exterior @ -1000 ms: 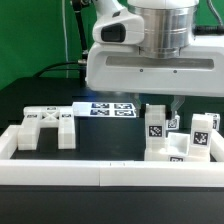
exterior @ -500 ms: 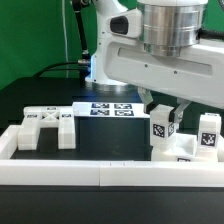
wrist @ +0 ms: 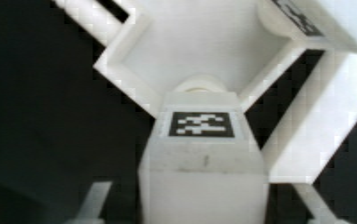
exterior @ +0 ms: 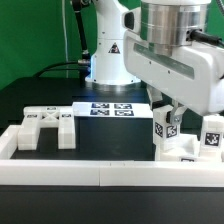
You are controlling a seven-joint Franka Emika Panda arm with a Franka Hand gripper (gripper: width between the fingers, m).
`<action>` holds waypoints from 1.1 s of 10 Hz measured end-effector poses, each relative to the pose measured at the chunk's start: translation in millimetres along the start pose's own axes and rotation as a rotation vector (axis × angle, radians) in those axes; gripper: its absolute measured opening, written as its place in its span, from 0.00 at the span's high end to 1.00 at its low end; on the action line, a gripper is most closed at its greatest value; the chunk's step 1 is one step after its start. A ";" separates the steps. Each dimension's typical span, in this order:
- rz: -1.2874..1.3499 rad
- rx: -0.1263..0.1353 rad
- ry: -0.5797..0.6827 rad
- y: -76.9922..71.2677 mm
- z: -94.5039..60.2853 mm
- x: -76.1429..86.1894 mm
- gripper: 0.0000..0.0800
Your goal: Assemble chair
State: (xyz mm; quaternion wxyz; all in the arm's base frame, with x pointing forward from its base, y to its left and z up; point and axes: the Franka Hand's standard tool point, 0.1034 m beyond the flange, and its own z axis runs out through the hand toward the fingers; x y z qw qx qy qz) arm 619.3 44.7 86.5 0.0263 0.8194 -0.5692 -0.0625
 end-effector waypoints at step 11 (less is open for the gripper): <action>0.202 0.010 0.010 -0.8 1.1 -4.1 0.20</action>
Offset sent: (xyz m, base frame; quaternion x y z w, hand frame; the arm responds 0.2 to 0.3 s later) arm -0.0112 -0.0051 -0.0048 -0.0195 0.0167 0.2028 0.9789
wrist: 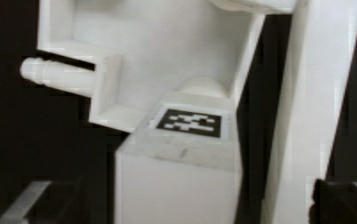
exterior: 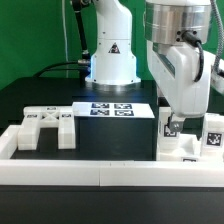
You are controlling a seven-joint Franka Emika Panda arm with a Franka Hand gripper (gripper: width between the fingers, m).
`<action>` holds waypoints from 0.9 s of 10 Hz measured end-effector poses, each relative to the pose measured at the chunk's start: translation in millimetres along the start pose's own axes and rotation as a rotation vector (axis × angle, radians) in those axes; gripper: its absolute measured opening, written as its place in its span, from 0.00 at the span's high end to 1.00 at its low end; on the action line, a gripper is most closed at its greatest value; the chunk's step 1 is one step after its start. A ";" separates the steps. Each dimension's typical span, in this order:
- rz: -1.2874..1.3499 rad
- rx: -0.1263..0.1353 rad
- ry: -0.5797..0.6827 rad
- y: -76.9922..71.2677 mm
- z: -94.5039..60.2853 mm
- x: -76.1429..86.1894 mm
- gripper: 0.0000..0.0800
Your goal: Assemble chair
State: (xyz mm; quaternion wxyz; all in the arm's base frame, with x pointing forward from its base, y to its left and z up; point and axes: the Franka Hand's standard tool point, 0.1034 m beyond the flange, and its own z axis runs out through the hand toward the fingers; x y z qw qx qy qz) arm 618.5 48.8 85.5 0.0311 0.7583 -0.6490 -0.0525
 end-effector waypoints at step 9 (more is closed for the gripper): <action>-0.778 0.037 0.033 -2.1 1.6 -2.4 0.19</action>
Offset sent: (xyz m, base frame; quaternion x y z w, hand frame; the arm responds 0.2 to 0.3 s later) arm 0.0029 0.0026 0.0032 0.0377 -0.0071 -0.2432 0.9692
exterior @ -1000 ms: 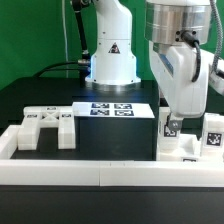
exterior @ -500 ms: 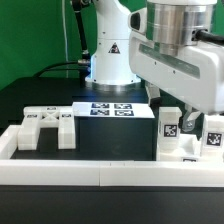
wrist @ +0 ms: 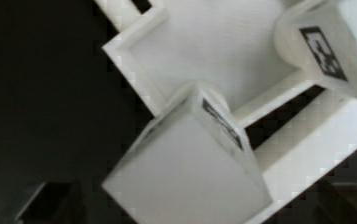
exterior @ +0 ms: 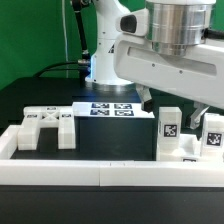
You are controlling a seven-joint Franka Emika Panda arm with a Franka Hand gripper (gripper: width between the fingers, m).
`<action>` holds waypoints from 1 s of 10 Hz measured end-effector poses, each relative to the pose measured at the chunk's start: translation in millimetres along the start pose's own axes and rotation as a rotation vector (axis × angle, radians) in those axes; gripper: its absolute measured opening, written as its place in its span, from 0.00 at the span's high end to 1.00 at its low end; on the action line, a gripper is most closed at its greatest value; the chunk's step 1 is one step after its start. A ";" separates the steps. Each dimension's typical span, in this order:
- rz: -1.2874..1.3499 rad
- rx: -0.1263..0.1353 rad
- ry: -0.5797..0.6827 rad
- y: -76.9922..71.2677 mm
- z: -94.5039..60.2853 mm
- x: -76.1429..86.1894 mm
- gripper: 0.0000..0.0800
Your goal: Assemble chair
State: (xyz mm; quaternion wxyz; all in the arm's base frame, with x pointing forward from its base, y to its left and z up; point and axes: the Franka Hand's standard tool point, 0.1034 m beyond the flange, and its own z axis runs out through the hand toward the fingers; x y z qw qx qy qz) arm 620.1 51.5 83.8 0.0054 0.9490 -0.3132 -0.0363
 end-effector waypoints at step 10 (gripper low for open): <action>-0.664 0.008 0.057 6.4 -0.8 -3.2 0.22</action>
Offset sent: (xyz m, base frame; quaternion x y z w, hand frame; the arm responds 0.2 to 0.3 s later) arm -0.0143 0.0059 0.0037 0.0226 0.0133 -0.2433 0.9696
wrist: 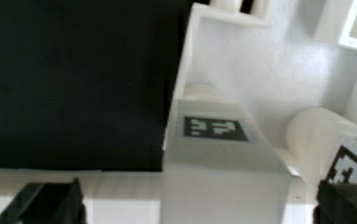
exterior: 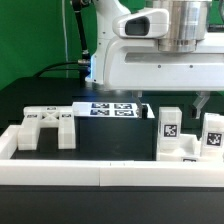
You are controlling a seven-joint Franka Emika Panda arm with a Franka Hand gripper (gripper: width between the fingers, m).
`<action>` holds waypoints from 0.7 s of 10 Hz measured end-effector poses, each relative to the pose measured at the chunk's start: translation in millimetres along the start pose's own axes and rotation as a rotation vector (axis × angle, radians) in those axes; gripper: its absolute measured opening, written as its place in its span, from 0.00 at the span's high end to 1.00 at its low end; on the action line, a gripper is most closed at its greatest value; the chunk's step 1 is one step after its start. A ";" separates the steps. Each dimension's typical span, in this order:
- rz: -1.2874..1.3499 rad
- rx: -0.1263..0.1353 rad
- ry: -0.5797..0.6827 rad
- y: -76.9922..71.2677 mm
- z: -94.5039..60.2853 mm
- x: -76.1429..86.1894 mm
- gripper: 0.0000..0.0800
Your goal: Assemble chair
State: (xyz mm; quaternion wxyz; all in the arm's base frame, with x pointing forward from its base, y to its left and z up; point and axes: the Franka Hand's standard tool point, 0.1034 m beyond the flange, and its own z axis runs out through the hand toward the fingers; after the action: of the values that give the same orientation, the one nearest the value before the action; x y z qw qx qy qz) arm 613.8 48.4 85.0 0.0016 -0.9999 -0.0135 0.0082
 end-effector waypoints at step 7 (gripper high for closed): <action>0.348 0.001 -0.001 -0.3 0.4 -0.4 0.64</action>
Offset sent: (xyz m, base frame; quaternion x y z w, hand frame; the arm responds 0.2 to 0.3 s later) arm 0.0000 0.0000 0.0000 0.0000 0.0000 0.0650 0.9979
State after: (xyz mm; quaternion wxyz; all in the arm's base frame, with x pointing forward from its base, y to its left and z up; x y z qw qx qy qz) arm 613.4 48.7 84.6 0.0009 -0.9871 0.1599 0.0087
